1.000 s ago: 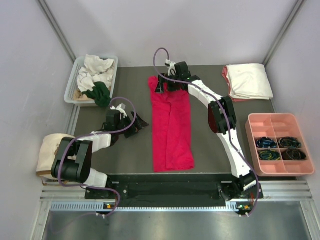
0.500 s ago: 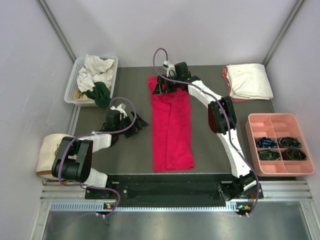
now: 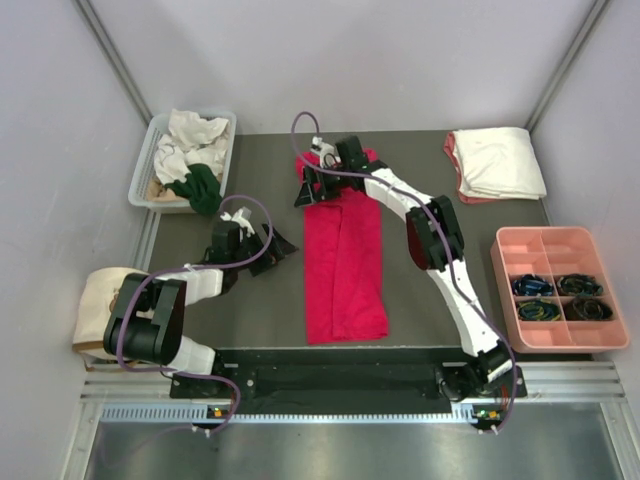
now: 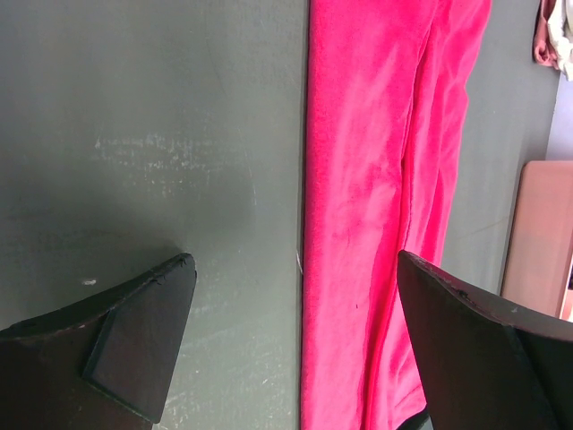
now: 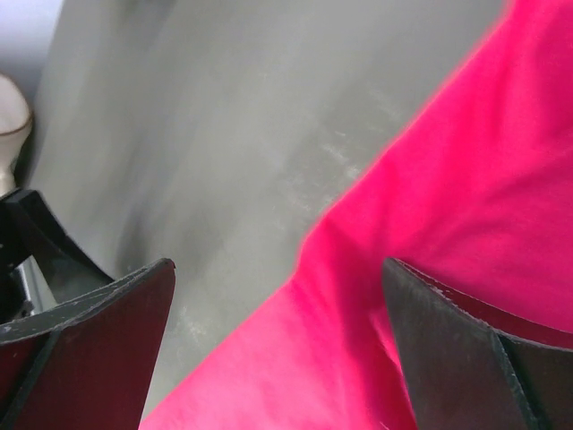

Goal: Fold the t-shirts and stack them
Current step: Grab the bottom of the folded rectangular tshirt with both arms

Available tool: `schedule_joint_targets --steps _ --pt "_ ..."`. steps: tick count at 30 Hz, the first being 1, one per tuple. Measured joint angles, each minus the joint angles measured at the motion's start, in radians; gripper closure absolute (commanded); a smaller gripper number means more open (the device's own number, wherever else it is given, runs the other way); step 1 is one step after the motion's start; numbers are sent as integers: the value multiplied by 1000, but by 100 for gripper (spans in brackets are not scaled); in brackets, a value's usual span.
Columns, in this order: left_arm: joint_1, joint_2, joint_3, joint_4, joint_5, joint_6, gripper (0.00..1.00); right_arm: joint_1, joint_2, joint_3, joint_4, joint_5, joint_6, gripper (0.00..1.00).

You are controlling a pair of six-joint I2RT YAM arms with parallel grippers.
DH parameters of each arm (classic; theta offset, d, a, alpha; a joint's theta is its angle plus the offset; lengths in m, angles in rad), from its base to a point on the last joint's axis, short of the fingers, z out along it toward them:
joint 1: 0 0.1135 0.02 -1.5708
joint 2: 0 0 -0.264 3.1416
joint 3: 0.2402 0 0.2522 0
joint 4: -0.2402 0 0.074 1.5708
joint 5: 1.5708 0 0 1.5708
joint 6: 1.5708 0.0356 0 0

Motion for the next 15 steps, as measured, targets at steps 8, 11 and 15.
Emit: schedule_joint_targets --steps 8,11,15 --pt "0 0 -4 8 3 -2 1 39 2 -2 0 -18 -35 1" --pt "0 0 -4 8 4 -2 1 42 -34 -53 5 -4 -49 1" --pt "0 0 -4 8 5 -2 1 40 -105 -113 3 48 -61 1"
